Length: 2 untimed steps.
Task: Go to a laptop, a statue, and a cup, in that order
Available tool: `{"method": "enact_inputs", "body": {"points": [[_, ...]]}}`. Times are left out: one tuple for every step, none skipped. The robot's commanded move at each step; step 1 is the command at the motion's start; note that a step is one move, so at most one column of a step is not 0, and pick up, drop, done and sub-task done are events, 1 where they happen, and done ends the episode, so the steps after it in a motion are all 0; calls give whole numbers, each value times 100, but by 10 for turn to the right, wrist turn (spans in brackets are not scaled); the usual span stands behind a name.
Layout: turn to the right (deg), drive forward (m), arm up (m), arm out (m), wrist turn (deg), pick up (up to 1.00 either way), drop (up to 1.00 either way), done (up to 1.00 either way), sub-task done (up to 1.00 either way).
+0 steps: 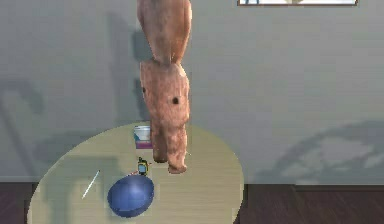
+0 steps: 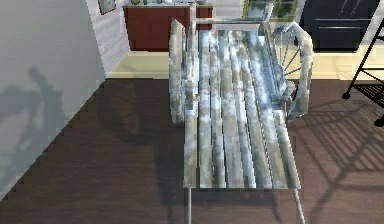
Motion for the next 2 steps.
{"method": "enact_inputs", "body": {"points": [[-450,0,0,0,0,0,0,0,0],[-450,0,0,0,0,0,0,0,0]]}}
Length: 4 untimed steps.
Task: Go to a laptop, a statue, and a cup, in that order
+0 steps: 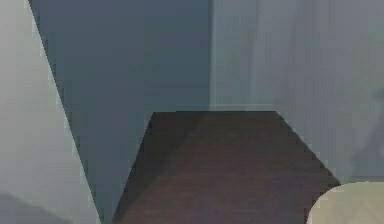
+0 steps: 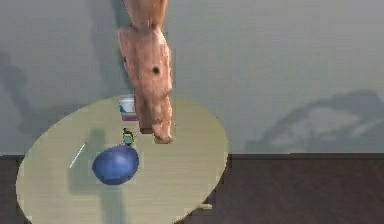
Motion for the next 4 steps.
{"method": "enact_inputs", "body": {"points": [[-450,0,0,0,0,0,0,0,0],[-450,0,0,0,0,0,0,0,0],[0,90,0,0,0,0,0,0,0],[-450,0,0,0,0,0,0,0,0]]}}
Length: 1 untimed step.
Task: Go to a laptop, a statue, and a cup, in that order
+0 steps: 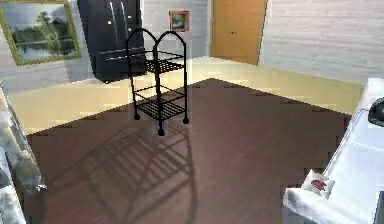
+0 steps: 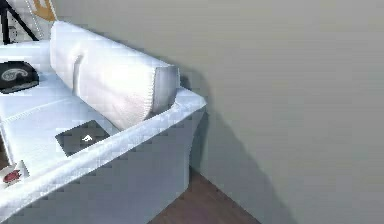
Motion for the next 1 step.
{"method": "enact_inputs", "body": {"points": [[-300,0,0,0,0,0,0,0,0]]}}
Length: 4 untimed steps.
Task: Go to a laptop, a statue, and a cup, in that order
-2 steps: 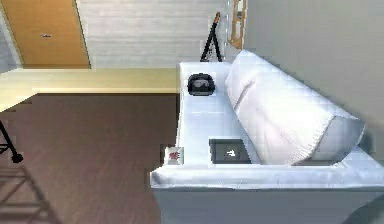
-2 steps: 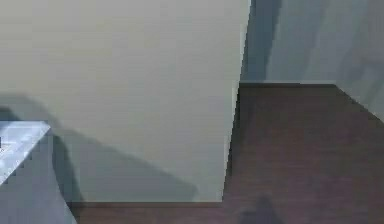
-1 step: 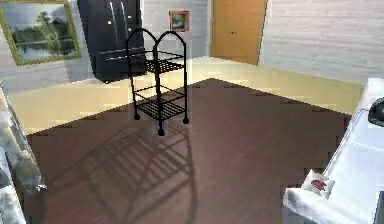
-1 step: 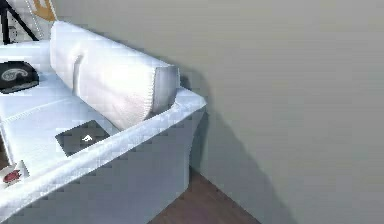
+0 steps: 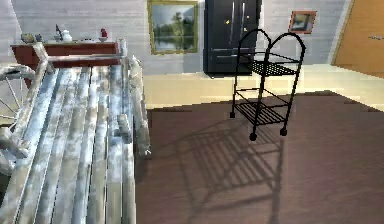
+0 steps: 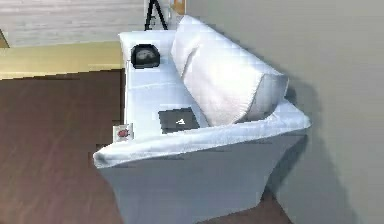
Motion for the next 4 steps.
{"method": "enact_inputs", "body": {"points": [[0,60,0,0,0,0,0,0,0],[450,0,0,0,0,0,0,0,0],[60,0,0,0,0,0,0,0,0],[0,100,0,0,0,0,0,0,0]]}}
